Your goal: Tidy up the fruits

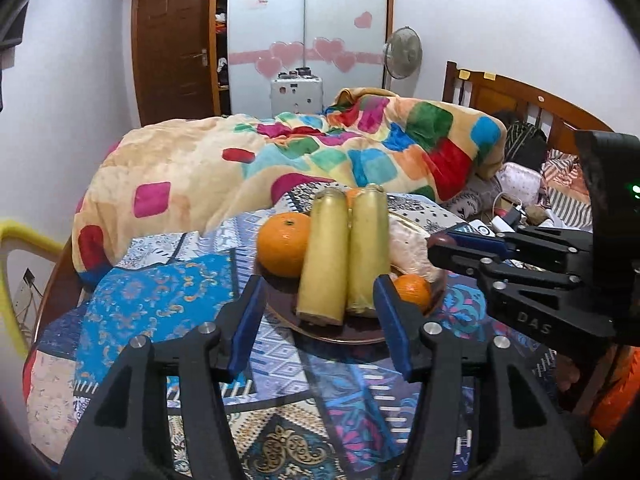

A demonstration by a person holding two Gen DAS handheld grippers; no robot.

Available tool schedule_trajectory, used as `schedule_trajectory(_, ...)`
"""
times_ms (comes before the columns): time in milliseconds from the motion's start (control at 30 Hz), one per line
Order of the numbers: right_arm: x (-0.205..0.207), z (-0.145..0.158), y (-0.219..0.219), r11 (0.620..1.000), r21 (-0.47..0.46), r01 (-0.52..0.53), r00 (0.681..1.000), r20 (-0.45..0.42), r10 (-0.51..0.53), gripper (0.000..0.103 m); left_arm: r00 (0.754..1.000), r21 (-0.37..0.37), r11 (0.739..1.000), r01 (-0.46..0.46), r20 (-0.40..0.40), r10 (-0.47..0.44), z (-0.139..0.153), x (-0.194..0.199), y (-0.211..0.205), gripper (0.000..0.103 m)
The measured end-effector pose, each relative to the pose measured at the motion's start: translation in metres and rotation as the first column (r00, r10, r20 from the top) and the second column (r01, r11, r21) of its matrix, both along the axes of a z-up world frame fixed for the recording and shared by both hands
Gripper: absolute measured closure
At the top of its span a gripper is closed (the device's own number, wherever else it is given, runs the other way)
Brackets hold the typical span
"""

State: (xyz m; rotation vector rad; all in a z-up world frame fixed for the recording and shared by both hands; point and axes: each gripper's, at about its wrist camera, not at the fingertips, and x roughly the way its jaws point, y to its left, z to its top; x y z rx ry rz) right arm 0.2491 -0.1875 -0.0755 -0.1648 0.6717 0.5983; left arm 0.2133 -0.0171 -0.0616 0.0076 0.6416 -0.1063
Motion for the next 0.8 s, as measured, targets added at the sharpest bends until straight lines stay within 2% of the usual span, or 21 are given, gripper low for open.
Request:
schedule_trajectory(300, 0.005, -0.009, 0.019, 0.998, -0.058, -0.011, 1.0, -0.008, 0.011, 0.083, 1.0, -0.002, 1.0, 0.006, -0.012, -0.006, -0.009, 0.002, 0.005, 0.046)
schedule_trajectory(467, -0.001, 0.0, 0.015, 0.999, -0.054, -0.002, 1.0, 0.007, 0.003, 0.08, 1.0, -0.012, 1.0, 0.0, 0.009, 0.001, 0.0, -0.006, 0.005, 0.046)
schedule_trajectory(667, -0.025, 0.032, 0.0, 1.0, -0.003, 0.018, 0.998, 0.059, -0.018, 0.08, 0.997, -0.031, 0.999, -0.018, 0.074, 0.021, 0.029, -0.033, 0.003, 0.046)
schedule_trajectory(800, -0.057, 0.064, -0.013, 0.999, 0.036, 0.028, 0.992, 0.124, -0.032, 0.08, 0.991, -0.047, 0.999, -0.022, 0.129, 0.028, 0.057, -0.063, 0.001, 0.046)
